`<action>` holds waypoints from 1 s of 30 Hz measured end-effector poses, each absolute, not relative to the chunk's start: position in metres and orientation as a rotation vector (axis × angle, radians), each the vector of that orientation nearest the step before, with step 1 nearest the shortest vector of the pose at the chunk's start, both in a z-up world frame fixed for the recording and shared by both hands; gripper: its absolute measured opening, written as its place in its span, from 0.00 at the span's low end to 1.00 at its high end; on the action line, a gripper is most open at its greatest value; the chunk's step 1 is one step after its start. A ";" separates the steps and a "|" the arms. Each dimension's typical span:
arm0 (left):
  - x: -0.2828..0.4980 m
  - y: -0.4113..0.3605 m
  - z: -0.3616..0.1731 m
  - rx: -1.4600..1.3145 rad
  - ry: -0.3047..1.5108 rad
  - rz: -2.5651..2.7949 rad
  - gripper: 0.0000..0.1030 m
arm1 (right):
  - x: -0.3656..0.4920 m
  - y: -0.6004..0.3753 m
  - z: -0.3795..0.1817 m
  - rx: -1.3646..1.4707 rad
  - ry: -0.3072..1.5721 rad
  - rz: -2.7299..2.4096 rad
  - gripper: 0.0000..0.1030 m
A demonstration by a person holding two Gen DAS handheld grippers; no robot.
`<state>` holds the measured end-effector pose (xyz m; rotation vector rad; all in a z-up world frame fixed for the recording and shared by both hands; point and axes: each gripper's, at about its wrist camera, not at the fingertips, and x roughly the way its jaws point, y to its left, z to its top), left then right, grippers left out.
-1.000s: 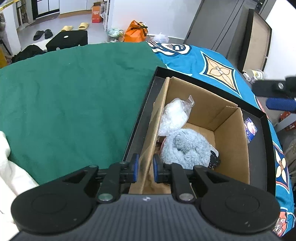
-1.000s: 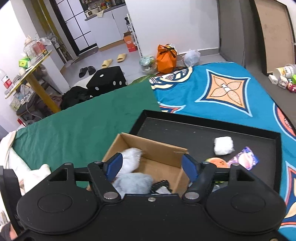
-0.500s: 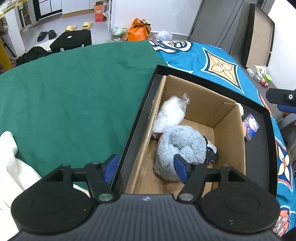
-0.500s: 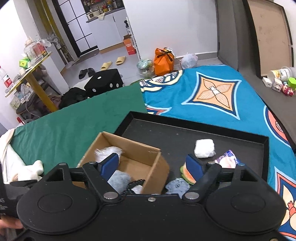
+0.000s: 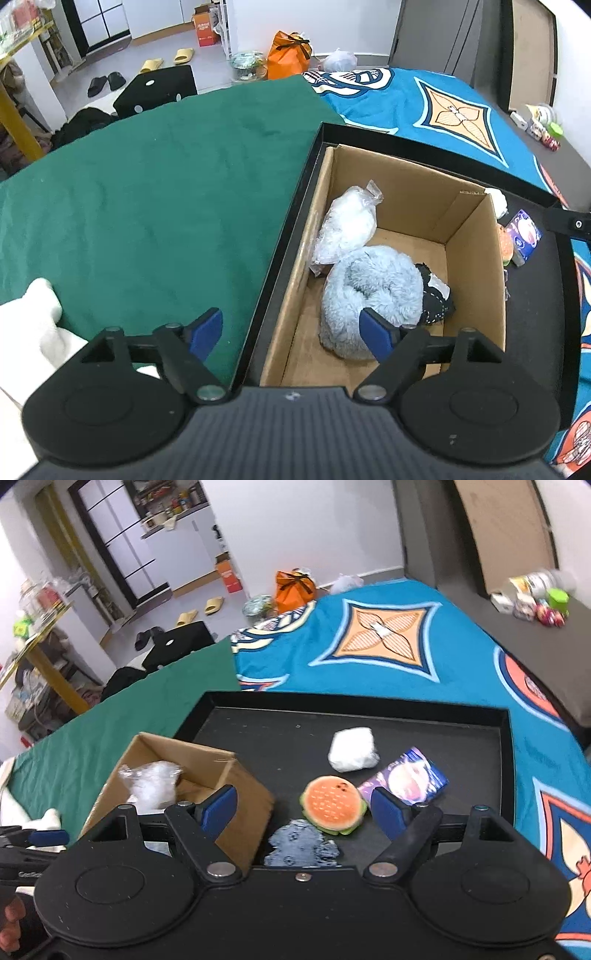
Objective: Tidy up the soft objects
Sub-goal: 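Move the right tool back toward the remaining items on the tray, then lower the right tool over the blue tissue pack and close on it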
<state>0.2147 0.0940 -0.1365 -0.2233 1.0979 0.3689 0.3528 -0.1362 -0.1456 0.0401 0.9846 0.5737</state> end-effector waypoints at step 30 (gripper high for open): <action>0.249 0.086 -0.142 -0.126 1.140 0.456 0.79 | 0.410 -0.153 -0.225 0.077 1.076 0.286 0.73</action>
